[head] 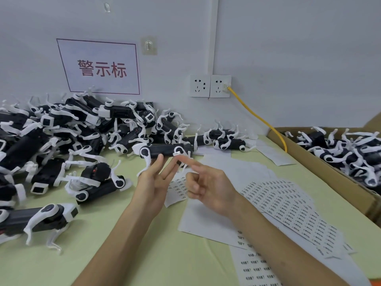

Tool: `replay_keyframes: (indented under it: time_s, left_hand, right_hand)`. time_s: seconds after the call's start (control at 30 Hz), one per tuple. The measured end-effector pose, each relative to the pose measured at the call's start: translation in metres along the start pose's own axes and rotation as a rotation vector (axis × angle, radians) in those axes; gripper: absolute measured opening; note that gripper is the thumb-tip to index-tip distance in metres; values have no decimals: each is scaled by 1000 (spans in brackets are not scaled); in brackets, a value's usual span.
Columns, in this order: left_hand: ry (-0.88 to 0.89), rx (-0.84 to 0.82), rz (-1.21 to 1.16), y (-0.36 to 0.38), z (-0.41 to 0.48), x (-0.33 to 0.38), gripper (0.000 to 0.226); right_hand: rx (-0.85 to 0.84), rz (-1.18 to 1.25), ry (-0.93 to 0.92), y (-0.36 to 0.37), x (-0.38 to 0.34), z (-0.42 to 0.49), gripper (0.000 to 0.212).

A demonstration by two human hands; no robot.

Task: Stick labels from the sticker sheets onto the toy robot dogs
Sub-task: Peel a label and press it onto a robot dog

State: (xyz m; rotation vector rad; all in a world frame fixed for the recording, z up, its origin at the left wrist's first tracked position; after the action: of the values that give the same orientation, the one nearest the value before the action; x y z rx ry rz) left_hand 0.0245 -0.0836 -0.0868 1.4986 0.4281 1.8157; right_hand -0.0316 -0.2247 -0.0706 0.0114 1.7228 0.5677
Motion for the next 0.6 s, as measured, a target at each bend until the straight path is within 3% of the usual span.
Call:
replay_keyframes:
  time_s: [0.17,0.37,0.6]
  left_hand:
    - [-33,-55,21,5,-2,0,27]
    - [-36,-102,13,8,-4,-2,19]
    - [-1,-39,-2,10,-4,-1,12]
  right_hand:
    - [-40,-116,64,9,10,0,48]
    - [-60,-80,57,6,11,2,53]
    - [-94,-58,47,5,13,4,53]
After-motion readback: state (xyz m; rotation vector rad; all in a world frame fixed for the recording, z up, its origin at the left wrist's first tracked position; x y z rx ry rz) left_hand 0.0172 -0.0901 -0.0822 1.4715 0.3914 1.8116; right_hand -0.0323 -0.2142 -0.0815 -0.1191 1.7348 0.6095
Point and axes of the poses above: each hand's wrist, its own z-axis towards the middle knuckle, its own y-axis out of the palm, x = y × z, the point moved 3 cm from there along z, towards the middle knuckle, and after that the axes turned 14 degrees about y, right-handed, at the moved point
